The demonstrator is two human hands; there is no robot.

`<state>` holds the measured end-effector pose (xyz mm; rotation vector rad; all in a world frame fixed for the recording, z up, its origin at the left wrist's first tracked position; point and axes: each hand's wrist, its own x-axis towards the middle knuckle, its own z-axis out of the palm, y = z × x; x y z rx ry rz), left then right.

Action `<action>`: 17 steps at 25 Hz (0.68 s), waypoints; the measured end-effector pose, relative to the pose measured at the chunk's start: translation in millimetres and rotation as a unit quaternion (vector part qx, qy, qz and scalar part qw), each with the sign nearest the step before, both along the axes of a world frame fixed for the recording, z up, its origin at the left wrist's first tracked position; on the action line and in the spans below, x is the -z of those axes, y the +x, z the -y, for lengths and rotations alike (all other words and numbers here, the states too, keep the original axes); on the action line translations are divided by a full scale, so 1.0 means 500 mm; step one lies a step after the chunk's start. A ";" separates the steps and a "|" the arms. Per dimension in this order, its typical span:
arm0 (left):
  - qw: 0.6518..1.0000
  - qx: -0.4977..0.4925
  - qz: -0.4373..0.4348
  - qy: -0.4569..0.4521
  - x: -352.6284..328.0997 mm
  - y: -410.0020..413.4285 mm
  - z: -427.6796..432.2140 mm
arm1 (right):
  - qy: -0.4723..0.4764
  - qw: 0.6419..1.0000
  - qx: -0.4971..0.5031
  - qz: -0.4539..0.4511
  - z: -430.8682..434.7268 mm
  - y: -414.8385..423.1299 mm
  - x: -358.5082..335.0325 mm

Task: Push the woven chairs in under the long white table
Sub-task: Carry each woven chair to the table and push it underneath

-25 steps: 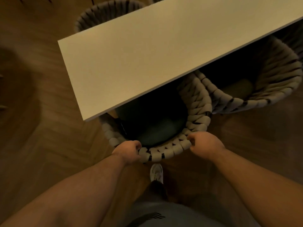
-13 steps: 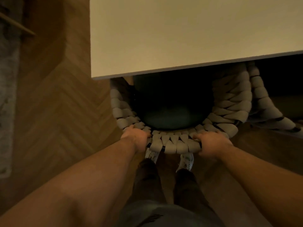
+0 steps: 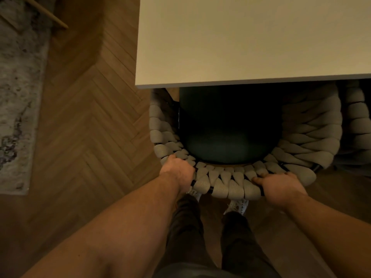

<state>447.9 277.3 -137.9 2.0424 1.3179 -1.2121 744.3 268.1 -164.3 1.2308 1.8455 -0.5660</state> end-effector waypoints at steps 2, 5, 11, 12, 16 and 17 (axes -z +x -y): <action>1.000 -0.008 -0.002 -0.010 0.000 -0.033 0.013 | 0.007 1.000 -0.004 -0.011 0.012 -0.030 0.001; 1.000 -0.018 -0.003 -0.023 0.002 -0.077 0.022 | 0.012 1.000 -0.012 -0.018 0.019 -0.077 -0.005; 1.000 0.002 -0.001 -0.012 0.005 -0.086 0.014 | 0.005 1.000 0.009 0.001 0.014 -0.089 -0.012; 1.000 0.006 0.001 -0.007 0.007 -0.085 0.015 | 0.002 1.000 0.009 0.004 0.011 -0.086 -0.011; 1.000 0.007 0.015 0.000 0.011 -0.089 0.014 | -0.003 1.000 0.019 0.014 0.010 -0.083 -0.008; 1.000 0.009 0.016 0.001 0.011 -0.092 0.010 | 0.000 1.000 0.020 0.016 0.010 -0.086 -0.005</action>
